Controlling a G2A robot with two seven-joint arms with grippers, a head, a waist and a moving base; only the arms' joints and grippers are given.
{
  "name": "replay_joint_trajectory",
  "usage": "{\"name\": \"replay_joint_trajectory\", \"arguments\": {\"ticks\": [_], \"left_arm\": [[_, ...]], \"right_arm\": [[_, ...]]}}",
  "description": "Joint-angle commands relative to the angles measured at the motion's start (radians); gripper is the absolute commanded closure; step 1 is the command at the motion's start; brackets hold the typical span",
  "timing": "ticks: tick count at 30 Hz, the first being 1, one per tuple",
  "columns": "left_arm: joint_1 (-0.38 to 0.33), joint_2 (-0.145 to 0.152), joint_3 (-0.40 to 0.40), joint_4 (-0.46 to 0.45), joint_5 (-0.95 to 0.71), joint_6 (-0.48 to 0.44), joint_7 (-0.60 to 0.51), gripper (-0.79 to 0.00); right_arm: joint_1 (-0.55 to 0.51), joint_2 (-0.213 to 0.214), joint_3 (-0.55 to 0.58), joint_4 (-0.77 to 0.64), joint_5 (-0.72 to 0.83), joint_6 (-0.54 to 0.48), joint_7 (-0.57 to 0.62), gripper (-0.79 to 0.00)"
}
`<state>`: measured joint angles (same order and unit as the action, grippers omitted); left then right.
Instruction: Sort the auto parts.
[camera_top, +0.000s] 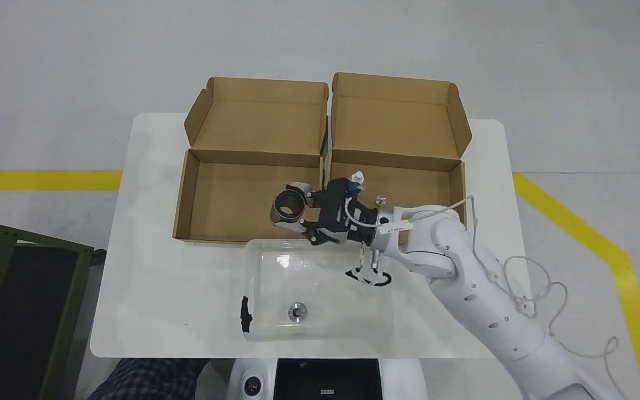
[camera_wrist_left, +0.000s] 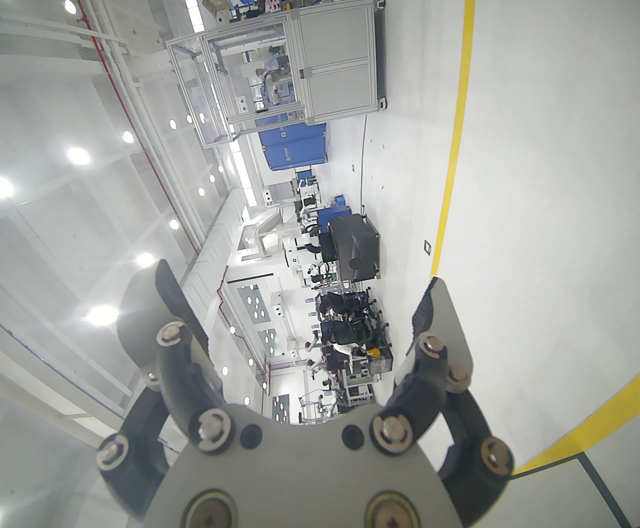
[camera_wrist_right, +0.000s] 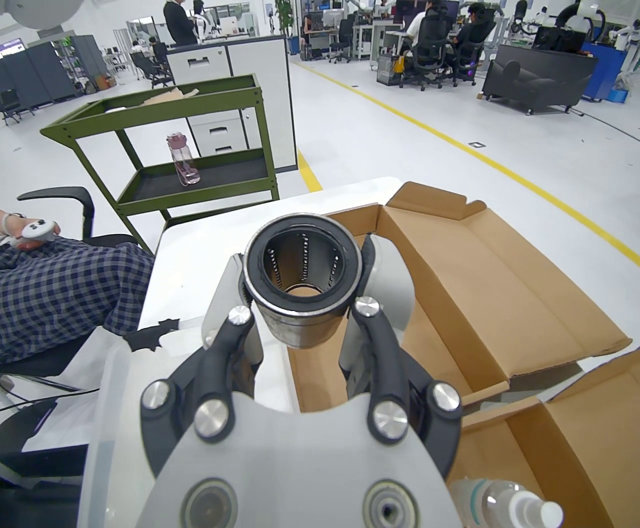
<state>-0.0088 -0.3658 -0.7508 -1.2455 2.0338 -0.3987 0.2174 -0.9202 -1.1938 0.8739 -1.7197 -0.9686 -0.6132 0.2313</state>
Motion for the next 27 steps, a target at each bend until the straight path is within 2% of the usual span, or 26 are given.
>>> {"name": "replay_joint_trajectory", "arguments": {"ticks": [1, 9, 27], "left_arm": [[0.0, 0.0, 0.0, 0.0, 0.0, 0.0, 0.0, -0.785], [0.0, 0.0, 0.0, 0.0, 0.0, 0.0, 0.0, -0.785], [0.0, 0.0, 0.0, 0.0, 0.0, 0.0, 0.0, -0.785]], "right_arm": [[0.029, -0.01, -0.026, 0.023, -0.015, 0.021, -0.001, 0.0], [0.128, -0.056, -0.118, 0.157, -0.071, 0.106, 0.014, 0.0], [0.267, -0.148, -0.234, 0.439, -0.133, 0.195, 0.029, 0.0]]}}
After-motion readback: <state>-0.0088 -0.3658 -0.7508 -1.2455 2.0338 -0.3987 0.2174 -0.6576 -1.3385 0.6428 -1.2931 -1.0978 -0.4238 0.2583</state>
